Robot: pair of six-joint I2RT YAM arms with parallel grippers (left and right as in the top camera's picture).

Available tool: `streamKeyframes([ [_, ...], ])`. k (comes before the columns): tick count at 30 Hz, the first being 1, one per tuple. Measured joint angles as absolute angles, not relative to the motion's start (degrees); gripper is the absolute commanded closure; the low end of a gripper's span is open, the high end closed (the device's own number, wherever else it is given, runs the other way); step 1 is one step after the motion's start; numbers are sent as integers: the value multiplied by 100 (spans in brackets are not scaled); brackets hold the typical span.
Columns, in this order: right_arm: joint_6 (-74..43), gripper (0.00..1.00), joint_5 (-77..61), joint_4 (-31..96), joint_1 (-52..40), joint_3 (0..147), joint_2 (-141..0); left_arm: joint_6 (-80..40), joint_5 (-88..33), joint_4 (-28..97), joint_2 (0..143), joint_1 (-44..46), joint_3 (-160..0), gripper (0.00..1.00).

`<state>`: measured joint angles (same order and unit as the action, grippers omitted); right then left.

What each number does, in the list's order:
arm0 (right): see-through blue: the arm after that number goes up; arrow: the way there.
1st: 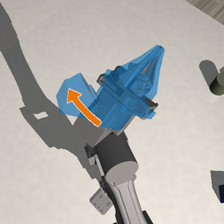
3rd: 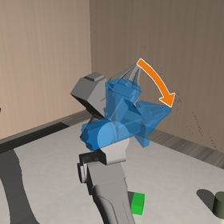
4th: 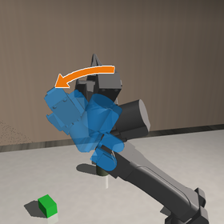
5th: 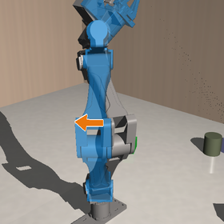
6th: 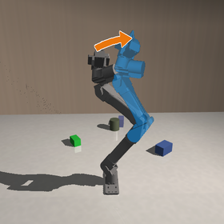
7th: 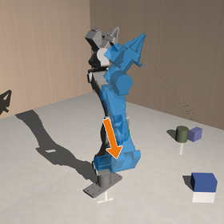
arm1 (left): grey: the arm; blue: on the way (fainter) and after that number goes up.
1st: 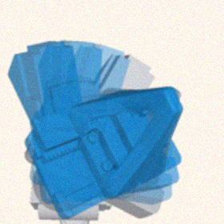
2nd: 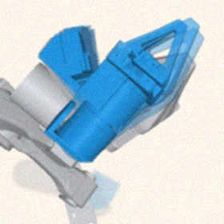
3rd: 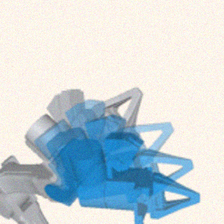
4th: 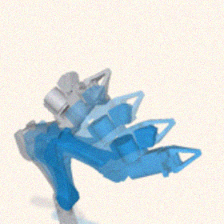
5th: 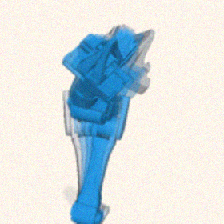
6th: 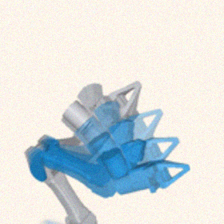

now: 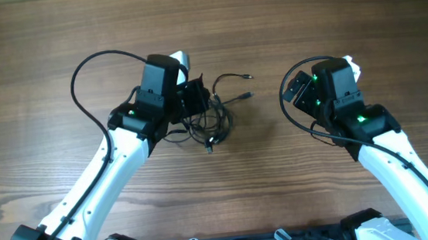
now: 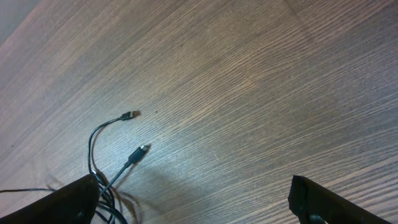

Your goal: Untangle cables

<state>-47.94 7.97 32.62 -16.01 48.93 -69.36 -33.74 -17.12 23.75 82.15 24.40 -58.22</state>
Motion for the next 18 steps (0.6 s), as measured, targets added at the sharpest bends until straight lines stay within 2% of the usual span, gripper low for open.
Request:
streamKeyframes([
  [14, -4797, 0, 797, 3262, -1601, 4893, -6936, -3424, -1835, 2097, 8215, 2200, -6007, 96],
  [18, -4797, 0, 797, 3264, -1601, 4893, -6936, -3426, -1837, 2434, 8215, 2189, -6014, 96],
])
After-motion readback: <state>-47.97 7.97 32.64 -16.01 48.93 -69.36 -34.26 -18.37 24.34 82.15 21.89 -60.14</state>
